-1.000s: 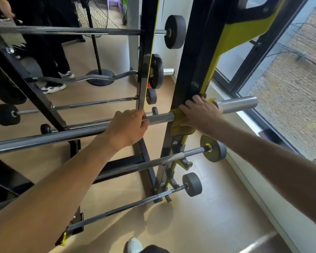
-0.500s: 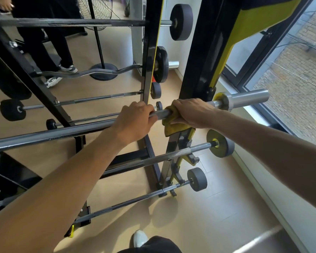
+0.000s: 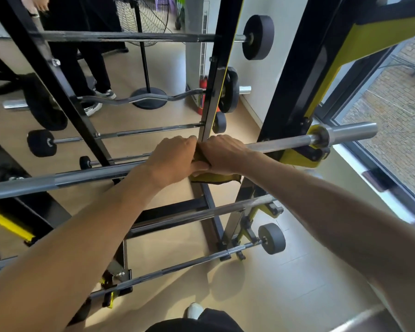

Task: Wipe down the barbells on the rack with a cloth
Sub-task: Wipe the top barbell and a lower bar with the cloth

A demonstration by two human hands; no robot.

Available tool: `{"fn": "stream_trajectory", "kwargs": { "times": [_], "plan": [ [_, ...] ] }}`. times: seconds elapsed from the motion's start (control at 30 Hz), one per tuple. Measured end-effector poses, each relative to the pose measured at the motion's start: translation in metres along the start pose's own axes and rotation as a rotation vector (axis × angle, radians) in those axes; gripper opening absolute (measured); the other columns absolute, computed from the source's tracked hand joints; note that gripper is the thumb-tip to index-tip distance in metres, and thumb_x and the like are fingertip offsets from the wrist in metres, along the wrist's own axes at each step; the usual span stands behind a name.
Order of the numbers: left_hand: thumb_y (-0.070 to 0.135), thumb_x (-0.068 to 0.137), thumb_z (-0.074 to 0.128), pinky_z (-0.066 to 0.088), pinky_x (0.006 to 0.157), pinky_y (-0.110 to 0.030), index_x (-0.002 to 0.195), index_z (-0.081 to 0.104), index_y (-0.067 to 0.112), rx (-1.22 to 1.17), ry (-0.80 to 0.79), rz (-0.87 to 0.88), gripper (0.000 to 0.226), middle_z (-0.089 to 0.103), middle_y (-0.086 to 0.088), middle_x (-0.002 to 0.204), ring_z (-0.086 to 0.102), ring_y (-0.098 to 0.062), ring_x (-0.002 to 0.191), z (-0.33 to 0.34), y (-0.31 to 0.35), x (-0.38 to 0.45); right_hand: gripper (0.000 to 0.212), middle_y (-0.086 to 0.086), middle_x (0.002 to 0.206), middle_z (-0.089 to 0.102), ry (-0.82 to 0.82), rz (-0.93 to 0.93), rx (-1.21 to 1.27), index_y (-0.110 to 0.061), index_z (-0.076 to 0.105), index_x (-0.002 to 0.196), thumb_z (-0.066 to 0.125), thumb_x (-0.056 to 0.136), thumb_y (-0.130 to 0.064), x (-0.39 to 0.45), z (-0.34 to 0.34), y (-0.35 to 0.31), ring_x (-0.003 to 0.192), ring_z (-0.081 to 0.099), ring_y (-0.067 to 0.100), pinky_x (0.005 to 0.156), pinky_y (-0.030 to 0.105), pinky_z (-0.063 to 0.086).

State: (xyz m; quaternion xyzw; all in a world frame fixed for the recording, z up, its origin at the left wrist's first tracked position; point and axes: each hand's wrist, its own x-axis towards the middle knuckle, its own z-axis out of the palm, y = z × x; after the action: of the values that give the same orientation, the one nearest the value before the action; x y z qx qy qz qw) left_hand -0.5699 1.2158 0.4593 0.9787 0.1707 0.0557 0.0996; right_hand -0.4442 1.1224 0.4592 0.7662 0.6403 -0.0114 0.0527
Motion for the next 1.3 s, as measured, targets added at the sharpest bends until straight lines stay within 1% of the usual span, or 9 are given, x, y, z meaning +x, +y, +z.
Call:
{"fn": "stream_trajectory", "kwargs": {
  "times": [0.2, 0.47, 0.57, 0.63, 0.7, 0.9, 1.13, 1.23, 1.3],
  "plan": [
    [0.051, 0.085, 0.068, 0.053, 0.081, -0.042, 0.113, 0.058, 0.015, 0.017, -0.005, 0.006, 0.046, 0.065, -0.006, 0.099, 0.061, -0.025, 0.087, -0.01, -0.036, -0.024, 0.046, 0.001, 0.084, 0.056, -0.011, -0.009, 0.018, -0.011, 0.06, 0.112, 0.055, 0.093, -0.053, 0.02, -0.008, -0.043, 0.076, 0.061, 0.023, 0.064, 0.03, 0.04],
    [0.062, 0.086, 0.057, 0.053, 0.089, -0.044, 0.125, 0.056, 0.02, 0.006, -0.112, -0.11, 0.057, 0.066, 0.0, 0.115, 0.064, -0.024, 0.098, -0.037, -0.107, -0.075, 0.048, -0.003, 0.084, 0.055, 0.015, -0.067, 0.084, -0.016, 0.059, 0.116, 0.057, 0.091, -0.056, 0.063, -0.008, -0.122, 0.072, 0.056, 0.018, 0.062, 0.03, 0.042],
    [0.079, 0.084, 0.025, 0.057, 0.077, -0.041, 0.114, 0.064, 0.014, -0.156, 0.101, -0.222, 0.081, 0.07, -0.004, 0.1, 0.069, -0.023, 0.087, -0.053, -0.141, -0.107, 0.047, -0.003, 0.083, 0.054, 0.047, -0.101, 0.105, -0.018, 0.06, 0.113, 0.059, 0.089, -0.058, 0.08, -0.008, -0.154, 0.071, 0.053, 0.016, 0.058, 0.028, 0.037],
    [0.062, 0.097, 0.023, 0.05, 0.06, -0.032, 0.085, 0.066, 0.012, -0.265, 0.292, -0.348, 0.068, 0.067, -0.003, 0.075, 0.064, -0.016, 0.062, -0.062, -0.164, -0.129, 0.046, -0.005, 0.08, 0.053, 0.054, -0.124, 0.128, -0.018, 0.061, 0.109, 0.061, 0.088, -0.059, 0.091, -0.01, -0.174, 0.069, 0.053, 0.014, 0.058, 0.027, 0.038],
    [0.045, 0.104, 0.033, 0.044, 0.059, -0.033, 0.071, 0.061, 0.014, -0.205, 0.451, -0.404, 0.054, 0.063, -0.002, 0.066, 0.057, -0.015, 0.054, -0.068, -0.184, -0.149, 0.046, -0.005, 0.08, 0.052, 0.05, -0.145, 0.137, -0.018, 0.06, 0.108, 0.061, 0.088, -0.059, 0.103, -0.011, -0.195, 0.07, 0.054, 0.015, 0.059, 0.028, 0.042],
    [0.017, 0.097, 0.055, 0.049, 0.071, -0.043, 0.102, 0.06, 0.014, -0.023, 0.49, -0.404, 0.008, 0.067, -0.006, 0.094, 0.061, -0.029, 0.081, -0.066, -0.242, -0.211, 0.047, -0.003, 0.085, 0.055, 0.053, -0.219, 0.146, -0.019, 0.06, 0.107, 0.059, 0.088, -0.062, 0.133, -0.016, -0.254, 0.076, 0.057, 0.018, 0.068, 0.033, 0.051],
    [0.016, 0.093, 0.05, 0.033, 0.086, -0.031, 0.102, 0.06, 0.005, 0.014, 0.709, -0.5, 0.017, 0.056, -0.013, 0.099, 0.049, -0.028, 0.095, -0.043, -0.265, -0.256, 0.064, -0.002, 0.082, 0.056, 0.071, -0.208, 0.153, -0.019, 0.059, 0.098, 0.042, 0.083, -0.079, 0.162, -0.019, -0.311, 0.075, 0.058, 0.02, 0.065, 0.036, 0.047],
    [0.021, 0.099, 0.037, 0.035, 0.099, -0.04, 0.1, 0.06, 0.006, -0.004, 0.708, -0.478, 0.028, 0.06, -0.013, 0.1, 0.052, -0.028, 0.101, -0.035, -0.27, -0.256, 0.053, -0.001, 0.08, 0.058, 0.186, -0.165, 0.182, -0.019, 0.058, 0.097, 0.034, 0.095, -0.066, 0.164, -0.021, -0.342, 0.074, 0.062, 0.022, 0.065, 0.038, 0.052],
    [0.024, 0.102, 0.031, 0.038, 0.103, -0.058, 0.101, 0.057, 0.009, -0.072, 0.752, -0.482, 0.03, 0.061, -0.01, 0.094, 0.056, -0.026, 0.096, -0.035, -0.273, -0.256, 0.036, -0.003, 0.076, 0.056, 0.282, -0.119, 0.155, -0.02, 0.055, 0.091, 0.035, 0.1, -0.05, 0.166, -0.019, -0.364, 0.076, 0.063, 0.023, 0.063, 0.035, 0.047]
  ]
}}
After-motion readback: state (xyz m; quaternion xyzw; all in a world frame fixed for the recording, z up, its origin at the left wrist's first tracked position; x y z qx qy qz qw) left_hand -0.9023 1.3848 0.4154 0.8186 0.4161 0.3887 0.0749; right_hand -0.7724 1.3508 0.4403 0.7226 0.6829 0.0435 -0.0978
